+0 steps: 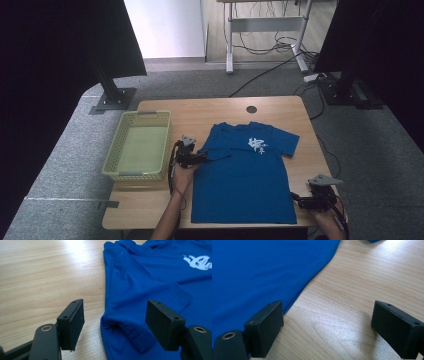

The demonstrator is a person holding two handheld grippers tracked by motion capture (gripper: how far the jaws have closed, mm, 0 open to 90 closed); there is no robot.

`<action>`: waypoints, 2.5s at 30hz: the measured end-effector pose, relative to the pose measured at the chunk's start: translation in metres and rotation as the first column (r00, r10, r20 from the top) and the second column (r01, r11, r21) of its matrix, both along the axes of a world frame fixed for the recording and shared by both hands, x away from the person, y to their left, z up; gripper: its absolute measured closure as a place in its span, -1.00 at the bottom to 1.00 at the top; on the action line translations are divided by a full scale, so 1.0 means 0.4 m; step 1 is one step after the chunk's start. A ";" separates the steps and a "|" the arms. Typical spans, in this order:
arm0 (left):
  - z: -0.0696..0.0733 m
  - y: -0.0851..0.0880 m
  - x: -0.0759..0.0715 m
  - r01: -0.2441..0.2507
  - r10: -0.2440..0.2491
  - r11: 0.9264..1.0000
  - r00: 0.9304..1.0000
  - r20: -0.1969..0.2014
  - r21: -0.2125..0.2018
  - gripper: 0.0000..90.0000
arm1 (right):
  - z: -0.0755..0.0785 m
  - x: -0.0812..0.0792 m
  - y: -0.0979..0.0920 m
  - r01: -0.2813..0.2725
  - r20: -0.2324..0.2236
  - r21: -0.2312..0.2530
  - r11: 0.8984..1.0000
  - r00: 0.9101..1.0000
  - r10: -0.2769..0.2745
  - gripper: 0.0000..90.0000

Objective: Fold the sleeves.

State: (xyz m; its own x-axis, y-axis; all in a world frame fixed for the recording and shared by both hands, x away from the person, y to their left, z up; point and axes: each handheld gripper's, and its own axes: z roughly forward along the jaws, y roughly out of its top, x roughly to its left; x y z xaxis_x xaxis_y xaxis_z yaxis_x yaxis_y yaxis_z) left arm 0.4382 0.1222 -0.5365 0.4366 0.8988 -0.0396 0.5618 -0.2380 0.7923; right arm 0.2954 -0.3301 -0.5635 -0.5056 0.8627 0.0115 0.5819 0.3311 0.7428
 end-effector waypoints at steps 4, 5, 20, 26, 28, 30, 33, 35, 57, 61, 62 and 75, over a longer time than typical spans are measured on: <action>-0.017 0.008 0.007 -0.024 0.026 0.998 0.999 -0.028 0.055 -0.32 | 0.000 0.000 0.000 0.000 0.000 0.000 1.000 1.000 0.000 -0.77; -0.022 0.013 0.008 -0.036 0.038 0.997 0.999 -0.033 0.064 -0.32 | 0.000 0.000 0.000 0.000 0.000 0.000 1.000 1.000 0.000 -0.77; -0.006 0.024 -0.016 0.010 -0.010 1.000 1.000 -0.016 -0.009 -0.52 | 0.000 0.000 0.000 0.002 0.000 0.000 1.000 1.000 -0.002 -0.77; 0.009 0.019 -0.040 0.044 -0.044 0.999 0.999 -0.013 -0.020 -0.54 | 0.000 0.000 0.001 0.004 0.000 0.000 1.000 1.000 -0.004 -0.77; 0.016 0.018 -0.050 0.055 -0.055 0.998 0.998 -0.009 -0.024 -0.54 | 0.000 0.000 0.001 0.004 0.000 0.001 1.000 1.000 -0.004 -0.77; 0.023 0.018 -0.060 0.068 -0.068 0.997 0.998 -0.005 -0.025 -0.54 | 0.000 0.000 0.001 0.004 0.000 0.001 1.000 1.000 -0.004 -0.77; 0.030 0.020 -0.075 0.080 -0.080 0.997 0.997 0.002 -0.025 -0.55 | 0.000 0.000 0.001 0.004 0.000 0.001 1.000 1.000 -0.004 -0.77; 0.034 0.021 -0.086 0.088 -0.088 0.996 0.996 0.003 -0.027 -0.55 | 0.000 0.000 0.001 0.005 0.000 0.001 1.000 1.000 -0.005 -0.77; 0.047 0.047 -0.179 0.134 -0.133 0.990 0.991 0.012 -0.038 -0.57 | 0.000 0.000 0.001 0.007 -0.001 0.001 1.000 1.000 -0.007 -0.77; 0.040 0.052 -0.200 0.140 -0.140 0.990 0.990 0.009 -0.032 -0.57 | 0.000 0.000 0.001 0.007 -0.001 0.001 1.000 1.000 -0.007 -0.77; 0.036 0.054 -0.205 0.140 -0.139 0.990 0.990 0.009 -0.033 -0.57 | 0.000 0.000 0.001 0.007 -0.001 0.001 1.000 1.000 -0.007 -0.77; -0.029 0.079 -0.245 0.122 -0.122 0.992 0.992 -0.038 0.011 -0.56 | 0.000 0.000 0.001 0.014 -0.003 0.000 1.000 1.000 -0.014 -0.79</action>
